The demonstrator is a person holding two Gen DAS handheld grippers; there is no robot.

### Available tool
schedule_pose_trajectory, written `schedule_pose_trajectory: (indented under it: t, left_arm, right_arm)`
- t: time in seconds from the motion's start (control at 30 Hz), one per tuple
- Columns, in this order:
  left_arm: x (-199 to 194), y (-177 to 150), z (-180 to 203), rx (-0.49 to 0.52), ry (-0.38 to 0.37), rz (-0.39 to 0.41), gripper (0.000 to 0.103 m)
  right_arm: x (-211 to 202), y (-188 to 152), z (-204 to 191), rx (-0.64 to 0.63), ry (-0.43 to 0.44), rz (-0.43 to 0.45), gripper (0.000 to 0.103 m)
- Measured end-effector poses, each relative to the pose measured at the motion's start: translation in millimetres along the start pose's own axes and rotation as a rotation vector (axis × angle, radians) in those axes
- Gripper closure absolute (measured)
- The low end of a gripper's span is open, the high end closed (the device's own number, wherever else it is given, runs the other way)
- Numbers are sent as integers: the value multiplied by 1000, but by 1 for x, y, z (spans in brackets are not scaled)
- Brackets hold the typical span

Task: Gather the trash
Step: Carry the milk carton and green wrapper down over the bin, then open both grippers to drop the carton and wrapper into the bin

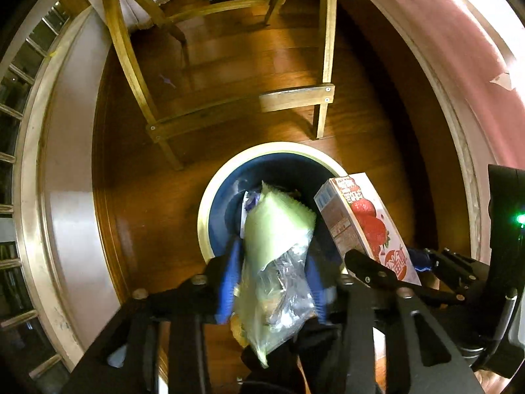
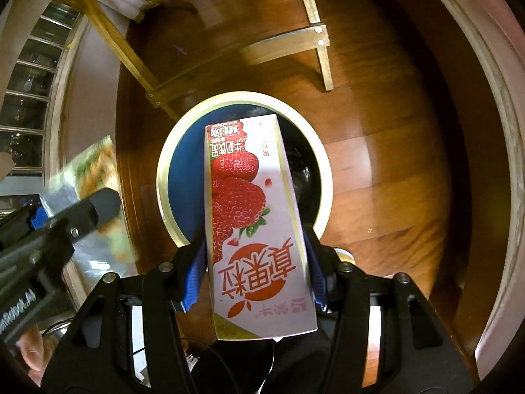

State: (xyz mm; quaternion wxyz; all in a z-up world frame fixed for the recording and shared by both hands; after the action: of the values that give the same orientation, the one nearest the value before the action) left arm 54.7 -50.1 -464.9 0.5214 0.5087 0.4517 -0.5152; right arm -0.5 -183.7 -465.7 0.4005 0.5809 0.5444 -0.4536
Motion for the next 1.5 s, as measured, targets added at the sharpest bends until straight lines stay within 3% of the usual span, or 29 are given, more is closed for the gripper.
schedule_pose_trajectory:
  t: [0.17, 0.23, 0.33, 0.53, 0.77, 1.1, 1.5]
  left_arm:
    - [-4, 5, -16, -11, 11, 19, 23]
    - [-8, 9, -23, -12, 22, 27, 21]
    - [-19, 14, -32, -18, 26, 54, 19]
    - [-48, 18, -47, -17, 43, 91, 16]
    - [-100, 20, -54, -2, 33, 121, 16]
    - [-226, 27, -47, -5, -33, 199, 16]
    - [-423, 43, -38, 21, -115, 399, 16]
  right_arm:
    - [3, 8, -5, 5, 6, 6, 52]
    - [2, 10, -8, 12, 7, 12, 49]
    - [-3, 15, -14, 8, 0, 40, 37]
    - [-16, 23, -30, 17, -16, 76, 36]
    - [-59, 23, -56, 23, -6, 109, 36]
    - [-178, 20, -96, 47, 44, 206, 36]
    - [-370, 19, -146, 19, 93, 414, 36]
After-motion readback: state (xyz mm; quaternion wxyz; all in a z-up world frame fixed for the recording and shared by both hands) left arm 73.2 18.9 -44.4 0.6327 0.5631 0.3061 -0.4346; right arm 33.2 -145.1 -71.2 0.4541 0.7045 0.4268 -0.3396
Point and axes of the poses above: each gripper's, at about its wrist camera, not at the fingertips, and x roughly the way its jaws point, z to its right, y to its top, the point moved 8 cm from there along x, roughly the way its jaws point, and after that the axes turned 2 degrees about -x, right-handed, at the moved point
